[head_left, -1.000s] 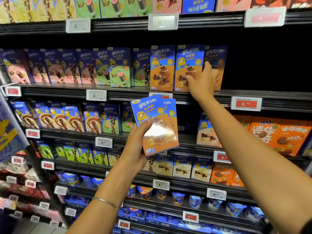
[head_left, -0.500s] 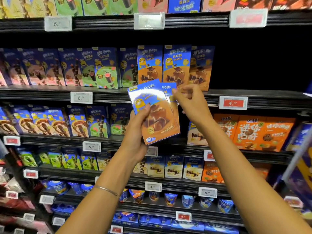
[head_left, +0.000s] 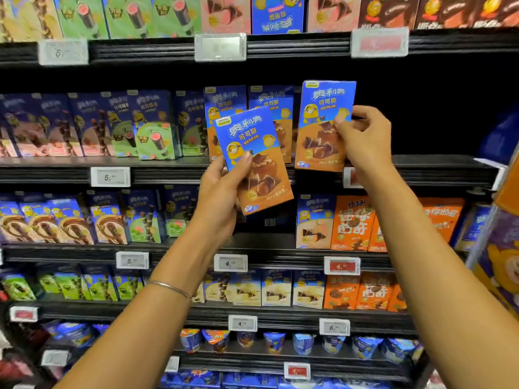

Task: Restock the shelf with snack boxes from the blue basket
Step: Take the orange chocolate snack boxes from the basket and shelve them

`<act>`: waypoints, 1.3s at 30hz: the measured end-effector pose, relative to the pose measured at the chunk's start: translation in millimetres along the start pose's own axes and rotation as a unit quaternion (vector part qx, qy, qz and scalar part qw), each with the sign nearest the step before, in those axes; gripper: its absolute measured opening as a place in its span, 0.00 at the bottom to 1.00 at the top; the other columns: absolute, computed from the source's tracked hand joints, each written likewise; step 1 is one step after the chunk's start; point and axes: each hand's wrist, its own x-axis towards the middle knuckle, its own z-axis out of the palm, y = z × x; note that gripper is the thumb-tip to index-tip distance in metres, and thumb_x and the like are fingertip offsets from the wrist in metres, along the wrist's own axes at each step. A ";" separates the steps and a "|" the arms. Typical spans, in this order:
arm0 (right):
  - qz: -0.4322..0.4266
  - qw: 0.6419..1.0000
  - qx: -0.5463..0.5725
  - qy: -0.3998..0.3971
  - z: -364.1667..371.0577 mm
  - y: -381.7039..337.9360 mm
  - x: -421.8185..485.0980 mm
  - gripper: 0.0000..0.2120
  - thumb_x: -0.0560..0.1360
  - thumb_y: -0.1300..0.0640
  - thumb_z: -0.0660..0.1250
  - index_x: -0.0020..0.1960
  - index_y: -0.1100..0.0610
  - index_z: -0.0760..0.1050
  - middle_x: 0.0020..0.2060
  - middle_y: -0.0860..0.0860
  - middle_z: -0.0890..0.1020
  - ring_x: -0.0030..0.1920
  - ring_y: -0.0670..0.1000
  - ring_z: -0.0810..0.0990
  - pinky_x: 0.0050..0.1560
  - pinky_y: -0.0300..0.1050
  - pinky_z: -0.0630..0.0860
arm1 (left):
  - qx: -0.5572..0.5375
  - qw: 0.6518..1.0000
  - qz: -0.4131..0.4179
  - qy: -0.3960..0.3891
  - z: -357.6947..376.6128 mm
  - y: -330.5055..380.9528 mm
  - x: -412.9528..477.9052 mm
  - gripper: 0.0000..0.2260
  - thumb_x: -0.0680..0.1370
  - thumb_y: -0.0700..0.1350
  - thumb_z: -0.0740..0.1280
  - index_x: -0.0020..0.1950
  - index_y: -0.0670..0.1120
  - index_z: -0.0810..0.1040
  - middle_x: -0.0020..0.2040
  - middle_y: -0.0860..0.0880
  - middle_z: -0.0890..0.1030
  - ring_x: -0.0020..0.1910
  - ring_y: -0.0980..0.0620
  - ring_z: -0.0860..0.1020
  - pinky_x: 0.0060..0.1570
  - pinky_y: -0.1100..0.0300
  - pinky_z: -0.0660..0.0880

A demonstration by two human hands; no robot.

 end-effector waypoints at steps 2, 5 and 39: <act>-0.007 0.999 -0.003 0.039 0.9 1.5 8.7 0.18 0.78 0.51 0.71 0.65 0.53 0.74 0.56 0.47 0.82 0.52 0.41 0.83 0.42 0.34 0.81 | 0.021 0.999 0.016 0.018 1.6 6.2 5.1 0.15 0.82 0.44 0.72 0.67 0.40 0.79 0.58 0.43 0.87 0.53 0.45 0.87 0.54 0.44 0.84; -0.026 0.997 -0.021 0.076 8.1 2.6 16.8 0.17 0.78 0.53 0.72 0.64 0.54 0.74 0.54 0.45 0.81 0.50 0.36 0.81 0.39 0.26 0.76 | 0.056 0.996 0.056 0.052 6.1 17.8 16.0 0.14 0.81 0.44 0.74 0.64 0.41 0.79 0.52 0.46 0.89 0.48 0.49 0.88 0.43 0.51 0.85; 0.000 0.987 -0.096 -0.128 53.1 39.0 37.5 0.43 0.65 0.46 0.82 0.66 0.54 0.56 0.64 0.54 0.75 0.64 0.55 0.76 0.63 0.51 0.77 | 0.466 0.859 0.122 0.174 2.0 -3.8 113.6 0.30 0.85 0.64 0.54 0.81 0.49 0.54 0.75 0.38 0.65 0.70 0.35 0.71 0.68 0.37 0.71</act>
